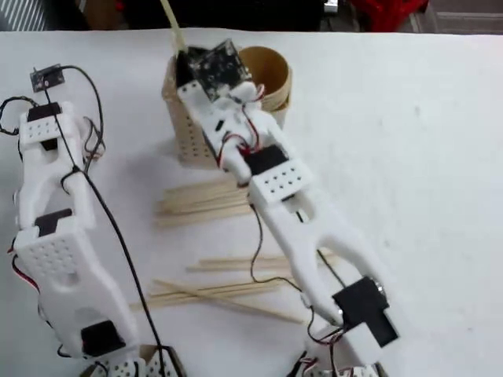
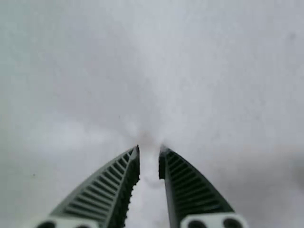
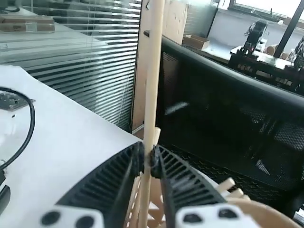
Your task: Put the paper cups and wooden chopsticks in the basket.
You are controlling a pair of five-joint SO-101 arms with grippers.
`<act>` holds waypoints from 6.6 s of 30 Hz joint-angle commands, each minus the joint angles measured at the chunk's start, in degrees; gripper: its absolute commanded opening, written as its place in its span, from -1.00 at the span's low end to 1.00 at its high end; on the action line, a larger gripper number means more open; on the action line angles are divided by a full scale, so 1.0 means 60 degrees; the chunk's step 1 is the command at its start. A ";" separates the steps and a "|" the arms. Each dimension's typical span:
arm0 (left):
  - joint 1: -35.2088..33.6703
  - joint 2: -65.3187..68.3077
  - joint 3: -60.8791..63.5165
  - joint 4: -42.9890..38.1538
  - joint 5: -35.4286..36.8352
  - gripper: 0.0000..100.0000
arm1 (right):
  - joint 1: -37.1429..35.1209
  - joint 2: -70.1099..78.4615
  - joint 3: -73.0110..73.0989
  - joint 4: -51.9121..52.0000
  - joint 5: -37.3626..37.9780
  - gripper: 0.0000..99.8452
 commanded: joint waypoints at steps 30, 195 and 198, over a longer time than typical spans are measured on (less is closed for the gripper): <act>0.0037 -0.0139 -0.0132 -0.0176 0.0088 -0.82 | -0.2029 -0.4681 0.4073 1.1040 0.4733 -0.67; -0.0081 -0.0125 -0.0117 -0.0117 0.0088 -0.82 | -0.2762 -0.0740 0.4615 0.9985 0.4864 -0.80; -0.0081 -0.0125 -0.0117 -0.0117 0.0088 -0.82 | -0.2117 -0.0418 0.3912 1.0059 0.4864 -0.80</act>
